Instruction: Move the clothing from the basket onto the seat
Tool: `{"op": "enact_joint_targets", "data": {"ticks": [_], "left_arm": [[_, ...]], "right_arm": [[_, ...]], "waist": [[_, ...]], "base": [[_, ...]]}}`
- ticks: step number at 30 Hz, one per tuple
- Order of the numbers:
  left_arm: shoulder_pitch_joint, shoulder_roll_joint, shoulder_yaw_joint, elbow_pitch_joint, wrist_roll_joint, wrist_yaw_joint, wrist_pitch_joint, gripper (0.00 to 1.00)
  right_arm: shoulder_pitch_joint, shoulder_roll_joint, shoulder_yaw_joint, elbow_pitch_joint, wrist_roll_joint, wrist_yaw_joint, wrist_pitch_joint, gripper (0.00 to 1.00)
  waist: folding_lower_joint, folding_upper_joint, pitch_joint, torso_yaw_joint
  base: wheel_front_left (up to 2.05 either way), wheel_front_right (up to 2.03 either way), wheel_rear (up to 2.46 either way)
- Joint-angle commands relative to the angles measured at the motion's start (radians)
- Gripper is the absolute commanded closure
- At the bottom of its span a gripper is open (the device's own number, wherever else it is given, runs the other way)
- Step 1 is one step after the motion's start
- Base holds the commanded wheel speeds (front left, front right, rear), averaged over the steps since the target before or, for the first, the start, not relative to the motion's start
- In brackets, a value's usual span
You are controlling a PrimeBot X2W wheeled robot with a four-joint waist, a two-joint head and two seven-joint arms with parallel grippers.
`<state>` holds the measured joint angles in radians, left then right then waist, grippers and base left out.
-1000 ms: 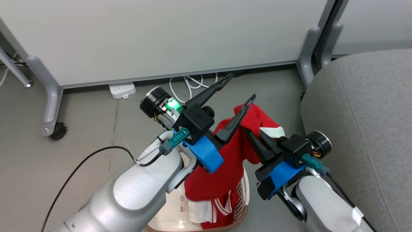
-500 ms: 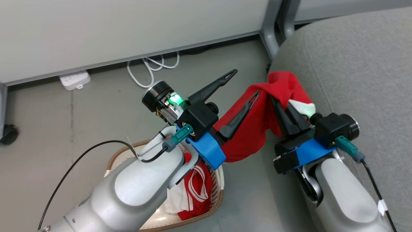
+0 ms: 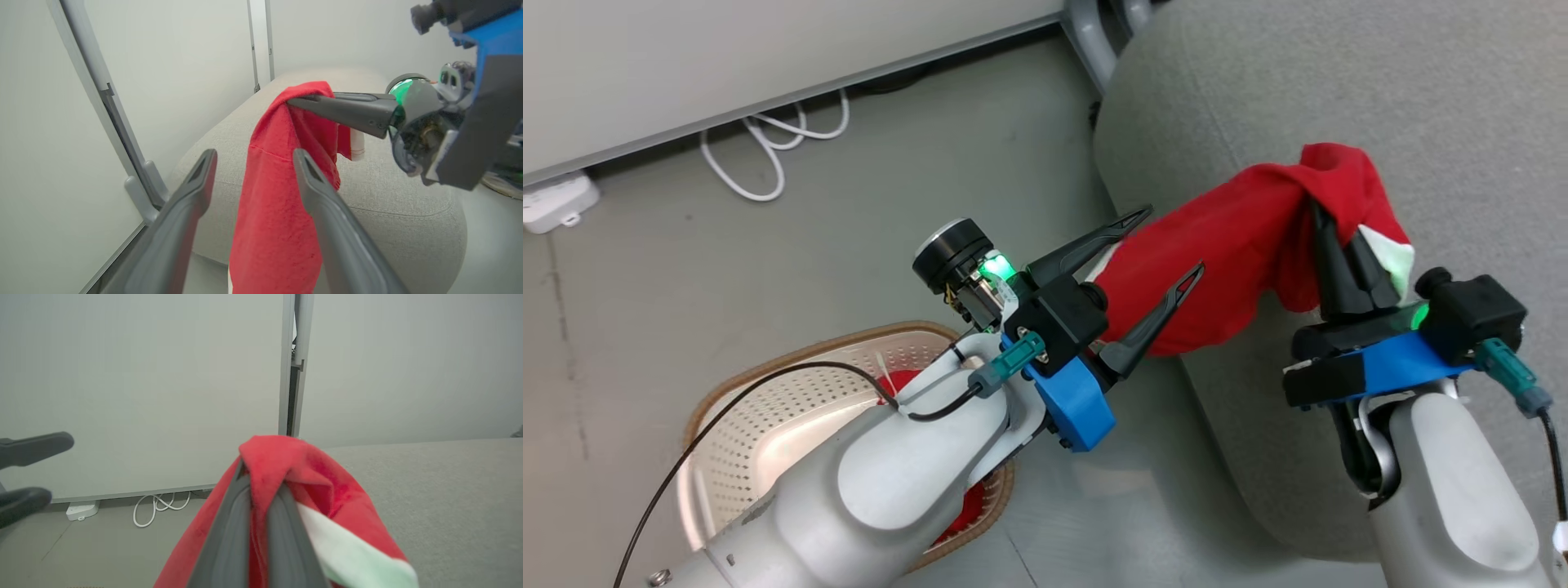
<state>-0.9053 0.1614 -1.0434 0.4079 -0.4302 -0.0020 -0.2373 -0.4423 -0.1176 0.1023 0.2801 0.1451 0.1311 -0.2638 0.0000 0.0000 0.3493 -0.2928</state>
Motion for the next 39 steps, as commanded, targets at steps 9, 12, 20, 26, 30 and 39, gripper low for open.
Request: {"op": "enact_joint_targets", "data": {"ticks": [9,12,20,26,30,39], "left_arm": [[-0.013,0.0,-0.025,0.017,0.004,-0.016,0.009,0.0],[-0.009,0.0,-0.031,0.019,0.001,-0.015,0.009,0.0],[0.0,-0.001,-0.039,0.018,-0.006,-0.01,0.001,0.0],[-0.012,0.006,-0.035,0.014,-0.007,-0.005,-0.002,0.0],[-0.025,0.014,-0.033,0.003,-0.001,-0.001,0.003,0.0],[-0.094,0.046,-0.03,-0.044,0.024,0.007,0.032,0.0]], "right_arm": [[0.051,0.03,-0.097,-0.035,-0.007,-0.001,-0.001,1.0],[0.067,0.038,-0.118,-0.037,-0.004,-0.001,-0.001,1.0],[0.085,0.055,-0.126,-0.04,-0.008,-0.001,-0.001,1.0],[0.031,0.06,-0.133,-0.071,0.009,-0.001,-0.001,1.0],[-0.05,0.032,-0.145,-0.099,0.01,-0.001,-0.001,1.0],[-0.292,-0.087,-0.297,-0.157,0.017,-0.001,-0.001,1.0]], "waist": [[0.0,0.0,0.038,-0.096],[0.0,0.0,0.041,-0.117],[0.0,0.0,0.044,-0.138],[0.0,0.0,0.059,-0.144],[0.0,0.0,0.09,-0.144],[0.0,0.0,0.227,-0.114]], "base": [[0.0,0.0,0.0],[0.0,0.0,0.0],[0.0,0.0,0.0],[0.0,0.0,0.0],[0.0,0.0,0.0],[0.0,0.0,0.0]]}}
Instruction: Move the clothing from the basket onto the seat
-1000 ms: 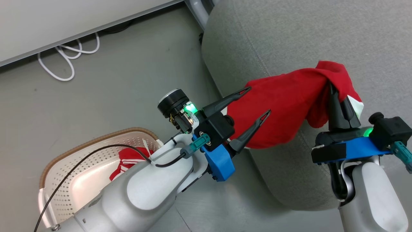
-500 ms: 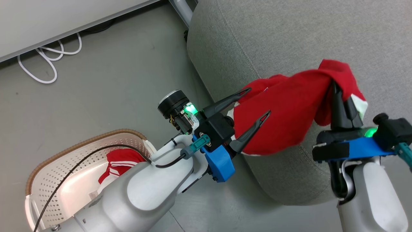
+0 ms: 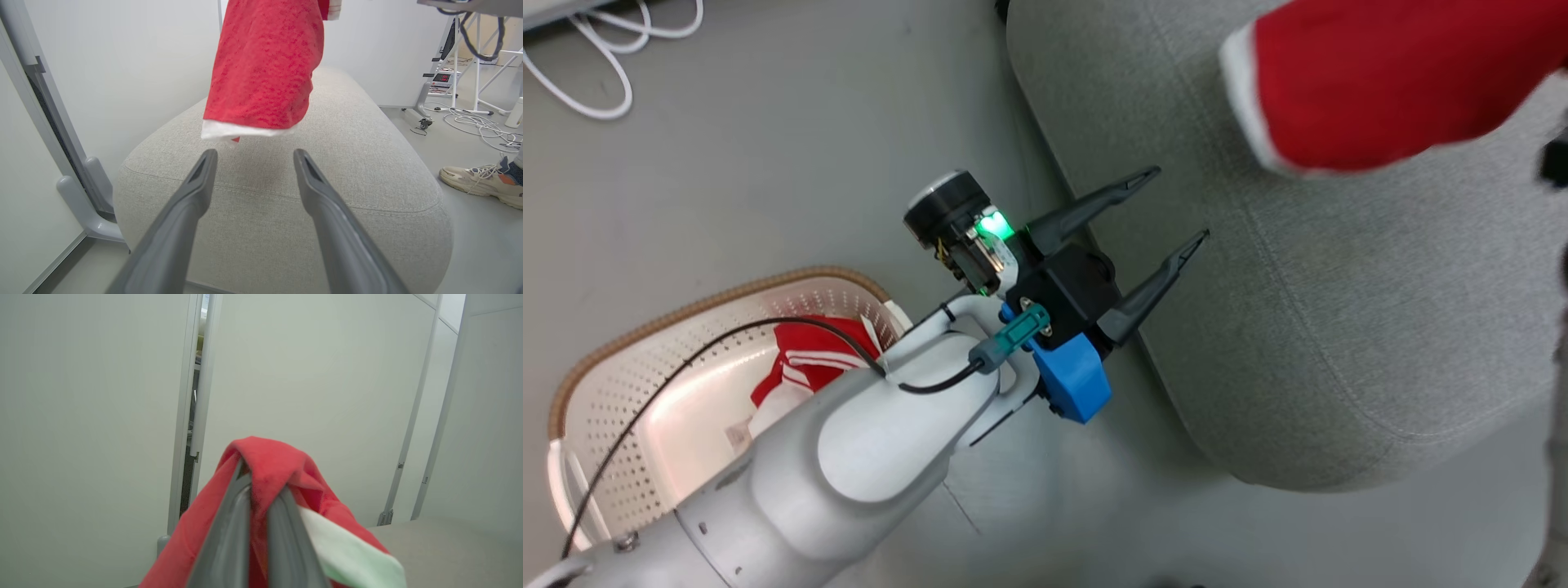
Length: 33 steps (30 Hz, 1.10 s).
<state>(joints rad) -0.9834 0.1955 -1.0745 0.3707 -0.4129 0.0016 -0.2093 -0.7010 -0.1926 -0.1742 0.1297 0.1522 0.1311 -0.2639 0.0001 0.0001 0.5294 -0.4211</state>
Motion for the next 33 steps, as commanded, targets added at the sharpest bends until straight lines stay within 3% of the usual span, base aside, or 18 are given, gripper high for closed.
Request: {"op": "enact_joint_targets", "data": {"ticks": [1,9,14,22,28,33], "left_arm": [[-0.028,0.014,0.0,-0.015,0.012,0.003,0.015,0.0],[-0.113,0.039,0.008,-0.078,0.044,0.013,0.056,0.0],[-0.145,0.055,0.007,-0.109,0.06,0.019,0.074,0.0],[-0.163,0.077,0.003,-0.134,0.07,0.026,0.087,0.0],[-0.159,0.09,-0.001,-0.143,0.066,0.032,0.092,0.0],[-0.162,0.093,-0.004,-0.147,0.062,0.036,0.095,0.0]], "right_arm": [[-0.058,-0.028,-0.049,-0.009,0.02,-0.001,-0.001,1.0],[-0.212,-0.194,-0.233,0.039,0.031,-0.001,-0.001,1.0],[-0.256,-0.248,-0.294,0.126,0.05,-0.001,-0.001,1.0],[-0.231,-0.202,-0.289,0.292,0.008,-0.001,-0.001,1.0],[-0.197,-0.136,-0.293,0.383,-0.032,-0.001,-0.001,1.0],[-0.186,-0.117,-0.282,0.439,-0.03,-0.001,-0.001,1.0]], "waist": [[-0.0001,-0.0001,0.067,0.017],[-0.0001,-0.0001,0.22,0.054],[-0.0001,-0.0001,0.297,0.065],[-0.0001,-0.0001,0.359,0.075],[-0.0001,-0.0001,0.365,0.074],[-0.0001,-0.0001,0.359,0.073]], "base": [[0.0,0.0,0.0],[0.0,0.0,0.0],[0.0,0.0,0.0],[0.0,0.0,0.0],[0.0,0.0,0.0],[0.0,0.0,0.0]]}}
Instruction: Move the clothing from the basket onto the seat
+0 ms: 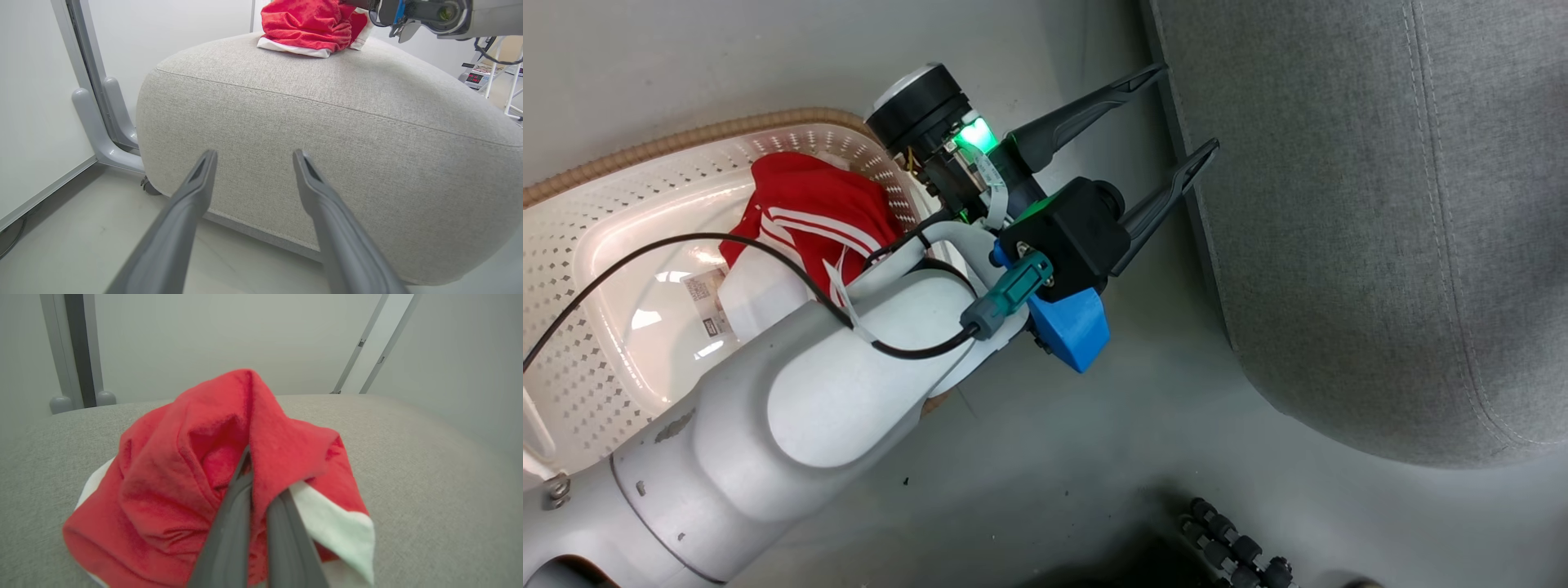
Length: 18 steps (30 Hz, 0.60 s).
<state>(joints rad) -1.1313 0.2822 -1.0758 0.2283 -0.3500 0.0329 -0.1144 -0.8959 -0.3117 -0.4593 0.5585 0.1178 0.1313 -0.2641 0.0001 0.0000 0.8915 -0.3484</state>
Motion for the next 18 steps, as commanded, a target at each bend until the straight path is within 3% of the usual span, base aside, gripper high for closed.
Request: {"op": "enact_joint_targets", "data": {"ticks": [1,2,4,10,18], "left_arm": [[-0.014,0.007,-0.003,-0.004,-0.002,0.006,-0.001,0.0],[-0.013,0.006,-0.003,-0.003,-0.004,0.007,-0.004,0.0],[-0.01,0.004,-0.004,0.0,-0.008,0.007,-0.01,0.0],[0.017,-0.012,0.0,0.017,-0.018,0.018,-0.048,0.0],[0.091,-0.03,0.054,0.074,-0.07,0.054,-0.132,0.0]], "right_arm": [[0.009,0.005,0.001,0.024,0.012,-0.001,-0.001,1.0],[0.009,0.006,0.001,0.036,0.018,-0.001,-0.001,1.0],[0.009,-0.001,-0.008,0.043,0.032,-0.001,-0.001,0.0],[0.064,-0.011,-0.031,-0.001,0.049,-0.001,-0.001,0.0],[0.222,0.028,-0.044,-0.193,-0.001,-0.001,-0.001,0.0]], "waist": [[-0.0001,0.0,-0.005,0.0],[-0.0001,0.0,-0.008,0.0],[-0.0001,0.0,-0.016,0.002],[-0.0001,0.0,-0.062,0.017],[-0.0001,0.0,-0.209,0.053]], "base": [[0.0,0.0,0.0],[0.0,0.0,0.0],[0.0,0.0,0.0],[0.0,0.0,0.0],[0.0,0.0,0.0]]}}
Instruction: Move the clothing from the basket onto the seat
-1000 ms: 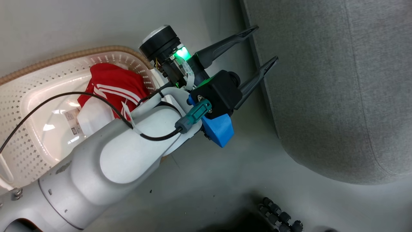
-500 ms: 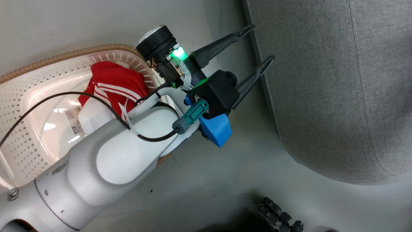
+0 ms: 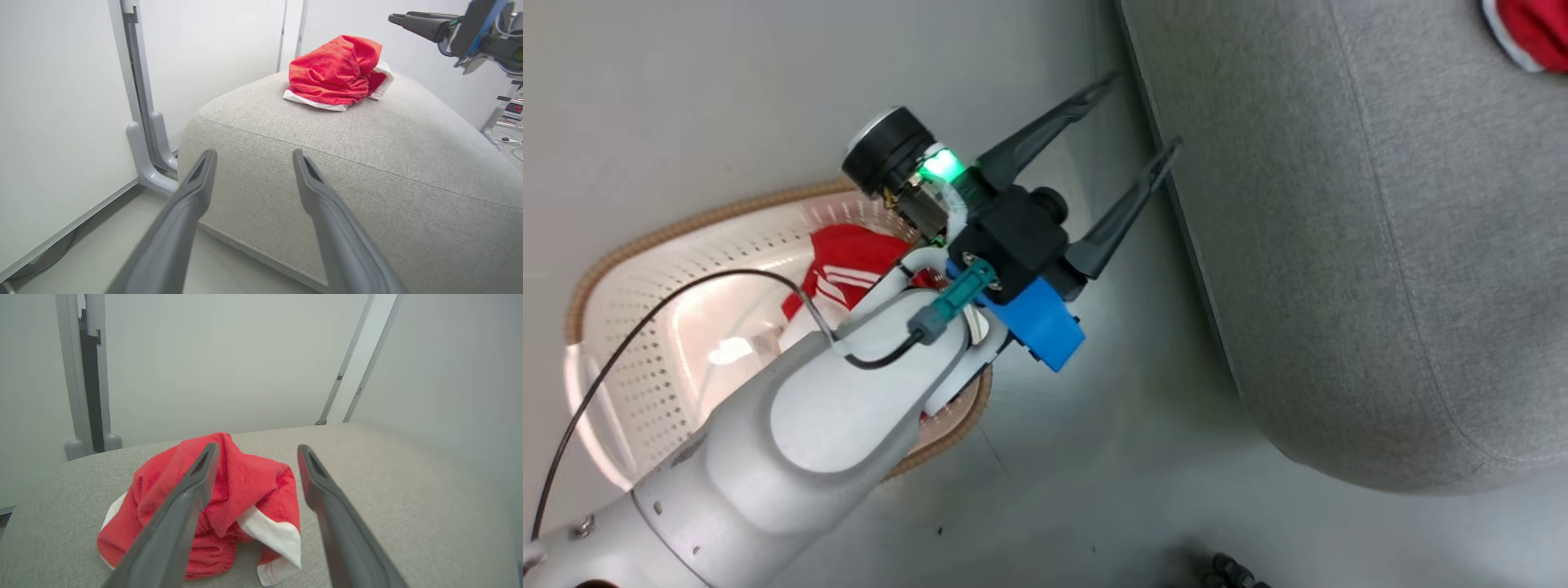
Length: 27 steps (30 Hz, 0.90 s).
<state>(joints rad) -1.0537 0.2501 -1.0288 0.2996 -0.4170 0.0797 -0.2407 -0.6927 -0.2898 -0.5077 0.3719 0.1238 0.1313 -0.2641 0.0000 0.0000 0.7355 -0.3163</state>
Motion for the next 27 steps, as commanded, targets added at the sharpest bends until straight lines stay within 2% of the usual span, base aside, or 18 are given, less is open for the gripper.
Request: {"op": "enact_joint_targets", "data": {"ticks": [1,5,12,21,27], "left_arm": [[0.025,0.002,0.019,0.008,-0.01,0.013,-0.012,0.0],[0.086,0.004,0.082,0.027,-0.036,0.034,-0.025,0.0],[0.235,0.013,0.26,-0.037,-0.019,0.061,-0.024,0.0],[0.445,-0.02,0.498,-0.075,0.036,0.049,-0.025,0.0],[0.581,-0.057,0.639,-0.081,0.08,0.022,-0.025,0.0]], "right_arm": [[0.037,0.01,0.01,-0.037,-0.019,-0.001,-0.001,0.0],[0.099,0.032,0.051,-0.127,-0.041,-0.001,-0.001,0.0],[0.17,0.047,0.217,-0.206,-0.049,-0.001,-0.001,0.0],[0.256,0.085,0.404,-0.246,-0.037,-0.001,-0.001,0.0],[0.324,0.109,0.484,-0.238,-0.037,-0.001,-0.001,0.0]], "waist": [[0.0,0.0,-0.072,0.027],[0.0,0.0,-0.159,0.059],[0.0,0.0,-0.279,0.11],[0.0,0.0,-0.4,0.2],[0.0,0.0,-0.476,0.247]], "base": [[0.0,0.0,0.0],[0.0,0.0,0.0],[0.0,0.0,0.0],[0.0,0.0,0.0],[0.0,0.0,0.0]]}}
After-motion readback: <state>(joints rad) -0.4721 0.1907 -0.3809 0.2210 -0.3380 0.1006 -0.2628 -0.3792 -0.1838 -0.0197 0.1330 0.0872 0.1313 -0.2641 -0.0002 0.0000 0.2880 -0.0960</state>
